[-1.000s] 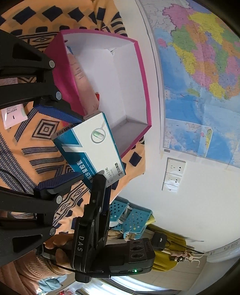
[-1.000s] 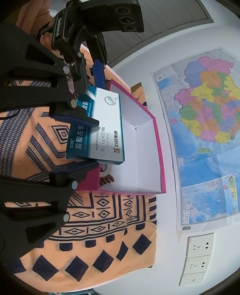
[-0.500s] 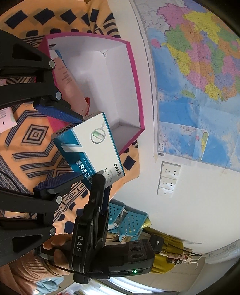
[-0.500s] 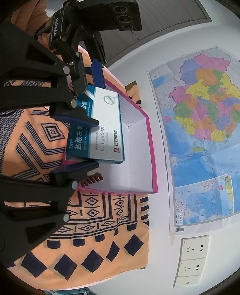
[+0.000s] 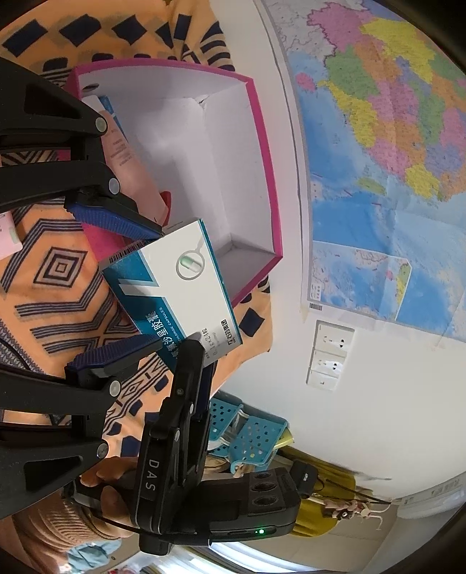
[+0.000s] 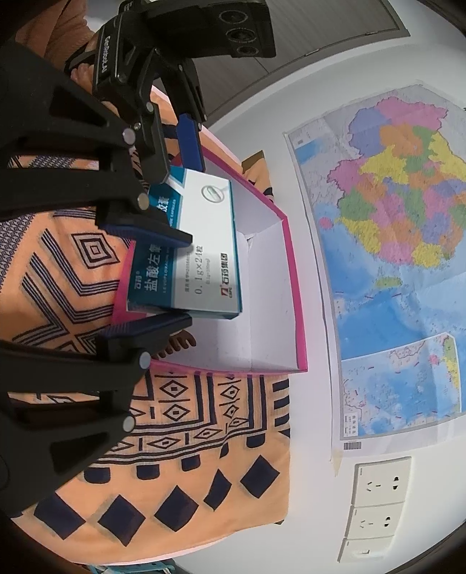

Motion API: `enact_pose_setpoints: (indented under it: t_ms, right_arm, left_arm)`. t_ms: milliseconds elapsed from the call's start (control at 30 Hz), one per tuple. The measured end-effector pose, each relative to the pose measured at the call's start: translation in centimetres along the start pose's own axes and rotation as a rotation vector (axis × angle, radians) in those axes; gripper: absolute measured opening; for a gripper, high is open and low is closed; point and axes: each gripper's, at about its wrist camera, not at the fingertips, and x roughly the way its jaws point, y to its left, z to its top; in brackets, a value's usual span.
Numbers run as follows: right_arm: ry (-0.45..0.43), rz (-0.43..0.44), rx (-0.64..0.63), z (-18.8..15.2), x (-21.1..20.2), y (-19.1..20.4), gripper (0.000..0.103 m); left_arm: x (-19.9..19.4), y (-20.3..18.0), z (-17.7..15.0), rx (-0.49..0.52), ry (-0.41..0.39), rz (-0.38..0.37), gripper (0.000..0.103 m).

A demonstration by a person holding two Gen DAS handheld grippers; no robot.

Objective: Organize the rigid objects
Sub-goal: 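Carry the medicine box with both tools over the magenta box and lower it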

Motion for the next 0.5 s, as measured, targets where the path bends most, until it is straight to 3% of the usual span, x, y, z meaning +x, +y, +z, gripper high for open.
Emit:
enact_pose_setpoints:
  t_ms: [500]
  right_arm:
    - [0.017,-0.013,0.016,0.5,1.5,-0.6,0.041]
  left_arm:
    - [1.5,0.9,0.8,-0.021,0.025,0.008,0.055]
